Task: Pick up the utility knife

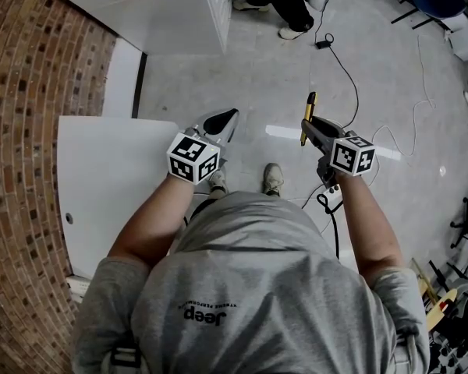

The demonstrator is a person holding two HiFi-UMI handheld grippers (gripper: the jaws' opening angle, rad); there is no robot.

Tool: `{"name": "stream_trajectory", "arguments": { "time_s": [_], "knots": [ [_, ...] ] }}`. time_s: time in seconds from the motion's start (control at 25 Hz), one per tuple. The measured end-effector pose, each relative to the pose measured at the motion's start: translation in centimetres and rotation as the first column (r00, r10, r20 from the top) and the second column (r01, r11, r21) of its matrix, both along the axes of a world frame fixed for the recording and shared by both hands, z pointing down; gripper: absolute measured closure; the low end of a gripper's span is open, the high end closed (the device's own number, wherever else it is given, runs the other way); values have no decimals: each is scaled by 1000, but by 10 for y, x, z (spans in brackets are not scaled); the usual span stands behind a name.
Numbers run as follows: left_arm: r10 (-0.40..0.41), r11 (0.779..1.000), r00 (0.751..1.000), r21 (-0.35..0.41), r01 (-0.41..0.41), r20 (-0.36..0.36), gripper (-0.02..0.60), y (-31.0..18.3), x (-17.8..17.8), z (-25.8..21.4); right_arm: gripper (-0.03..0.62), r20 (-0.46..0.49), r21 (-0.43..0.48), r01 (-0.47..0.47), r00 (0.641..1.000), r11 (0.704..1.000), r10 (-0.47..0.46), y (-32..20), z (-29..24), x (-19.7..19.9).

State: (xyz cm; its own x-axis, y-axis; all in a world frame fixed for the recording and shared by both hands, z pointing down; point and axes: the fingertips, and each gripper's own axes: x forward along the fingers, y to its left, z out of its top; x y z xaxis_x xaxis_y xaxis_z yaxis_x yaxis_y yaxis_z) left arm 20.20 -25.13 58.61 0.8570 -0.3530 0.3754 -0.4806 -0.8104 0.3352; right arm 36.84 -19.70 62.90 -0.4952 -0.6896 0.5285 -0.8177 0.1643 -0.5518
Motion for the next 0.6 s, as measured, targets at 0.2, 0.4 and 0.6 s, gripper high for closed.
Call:
{"name": "stream_trajectory", "arguments": {
  "time_s": [0.2, 0.4, 0.6],
  "knots": [
    [3, 1000, 1000, 1, -3, 0, 583, 0, 0, -2, 470, 7, 1, -5, 1000, 1000, 5, -1, -2, 2],
    [8, 1000, 1000, 4, -8, -2, 583, 0, 1, -3, 470, 6, 3, -5, 1000, 1000, 5, -1, -1, 3],
    [15, 1000, 1000, 7, -15, 0, 583, -1, 3, -3, 470, 4, 7, 0, 1000, 1000, 0, -2, -3, 3]
  ]
}}
